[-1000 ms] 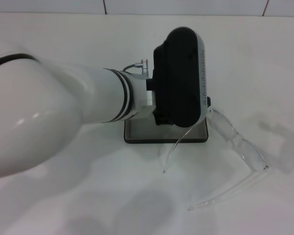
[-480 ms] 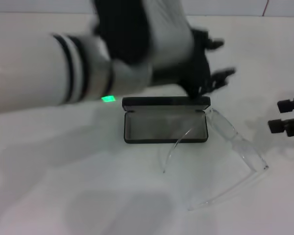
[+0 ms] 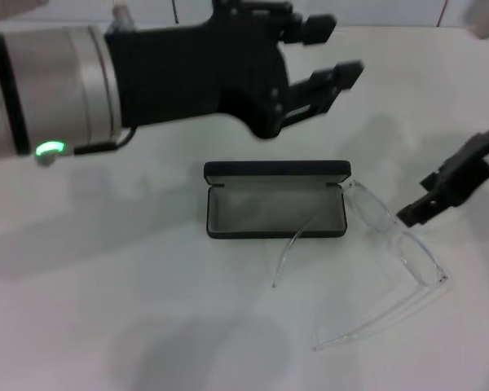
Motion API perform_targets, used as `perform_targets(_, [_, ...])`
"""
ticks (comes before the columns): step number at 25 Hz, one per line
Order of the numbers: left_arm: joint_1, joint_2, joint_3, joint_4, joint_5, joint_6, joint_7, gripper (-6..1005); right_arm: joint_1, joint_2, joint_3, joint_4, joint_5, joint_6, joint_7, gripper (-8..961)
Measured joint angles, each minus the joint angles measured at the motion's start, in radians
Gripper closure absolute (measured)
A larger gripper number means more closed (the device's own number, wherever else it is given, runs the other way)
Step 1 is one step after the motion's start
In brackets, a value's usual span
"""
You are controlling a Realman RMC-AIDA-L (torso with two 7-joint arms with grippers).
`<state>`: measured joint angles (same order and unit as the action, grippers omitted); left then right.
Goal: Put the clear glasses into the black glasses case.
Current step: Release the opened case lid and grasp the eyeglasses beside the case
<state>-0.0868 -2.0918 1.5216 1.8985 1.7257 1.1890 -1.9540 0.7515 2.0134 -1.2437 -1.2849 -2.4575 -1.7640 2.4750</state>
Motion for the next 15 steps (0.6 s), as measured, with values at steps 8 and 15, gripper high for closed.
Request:
perform_targets(8, [0.047,-0.002,-0.001,-0.017,-0.008,0.03,0.009,579,0.111,0.01,-0.13,0.158,-0.042,0.088,0.061,303])
perform_targets(15, [0.059,-0.002,-0.006,-0.031,-0.013,0.036,0.022,598,0.115,0.01,-0.252,0.188,-0.05,0.151,0.119,309])
